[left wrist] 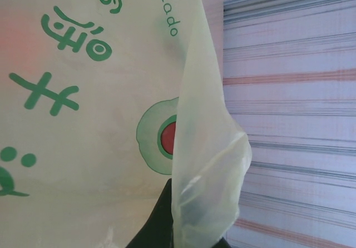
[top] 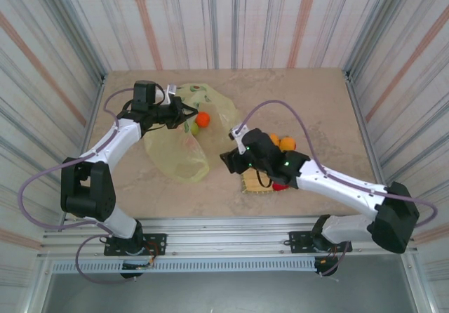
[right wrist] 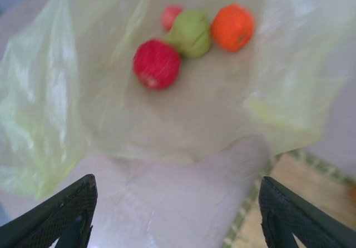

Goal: Place the fruits into the plastic bag

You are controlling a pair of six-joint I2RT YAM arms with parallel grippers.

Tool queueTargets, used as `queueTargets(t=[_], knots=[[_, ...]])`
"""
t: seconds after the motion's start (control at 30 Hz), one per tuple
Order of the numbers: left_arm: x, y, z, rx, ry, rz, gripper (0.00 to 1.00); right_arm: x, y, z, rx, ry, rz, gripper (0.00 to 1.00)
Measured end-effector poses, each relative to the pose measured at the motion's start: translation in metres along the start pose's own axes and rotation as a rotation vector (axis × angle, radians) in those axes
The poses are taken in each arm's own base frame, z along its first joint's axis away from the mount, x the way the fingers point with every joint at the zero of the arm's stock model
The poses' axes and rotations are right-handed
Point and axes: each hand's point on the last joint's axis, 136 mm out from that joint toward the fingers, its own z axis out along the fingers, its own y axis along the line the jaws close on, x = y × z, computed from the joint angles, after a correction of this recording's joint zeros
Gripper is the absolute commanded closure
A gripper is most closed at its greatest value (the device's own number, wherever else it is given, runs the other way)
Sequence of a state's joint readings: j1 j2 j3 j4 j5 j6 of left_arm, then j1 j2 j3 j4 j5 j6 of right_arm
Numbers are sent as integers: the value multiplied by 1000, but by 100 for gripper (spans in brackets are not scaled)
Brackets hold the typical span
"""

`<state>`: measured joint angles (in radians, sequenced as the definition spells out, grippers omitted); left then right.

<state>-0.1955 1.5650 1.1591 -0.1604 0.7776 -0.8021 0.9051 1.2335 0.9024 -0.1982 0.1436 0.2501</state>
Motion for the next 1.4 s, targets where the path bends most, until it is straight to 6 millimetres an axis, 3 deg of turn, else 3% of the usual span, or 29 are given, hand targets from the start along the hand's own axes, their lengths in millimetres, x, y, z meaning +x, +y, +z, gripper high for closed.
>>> queueTargets(t=[0.1, 0.23, 0.5, 0.6, 0.77, 1.03, 1.17, 1.23, 1.4], knots=[[0, 0, 0, 0, 0, 0, 100, -7, -30, 2, 80, -20, 42, 8], [0, 0, 0, 0, 0, 0, 100, 3, -61, 21, 159, 18, 79, 4], [0, 0, 0, 1, 1, -1, 100, 40, -75, 97, 166, 127, 97, 6], [0, 0, 0, 0, 0, -4, 100, 49, -78, 128, 167, 150, 104, 12], [0, 0, 0, 0, 0, -8, 100, 43, -80, 161, 157, 128, 144, 41], [0, 0, 0, 1, 1, -8, 100, 34, -83, 163, 169, 91, 174, 78], [0, 0, 0, 1, 1, -7, 100, 23, -84, 147, 182, 80, 172, 95], [1, 0, 0, -1, 2, -9, 100, 12, -82, 134, 182, 64, 170, 100], [4, 4, 0, -16, 16, -17, 100, -12, -77, 95, 168, 41, 164, 100]])
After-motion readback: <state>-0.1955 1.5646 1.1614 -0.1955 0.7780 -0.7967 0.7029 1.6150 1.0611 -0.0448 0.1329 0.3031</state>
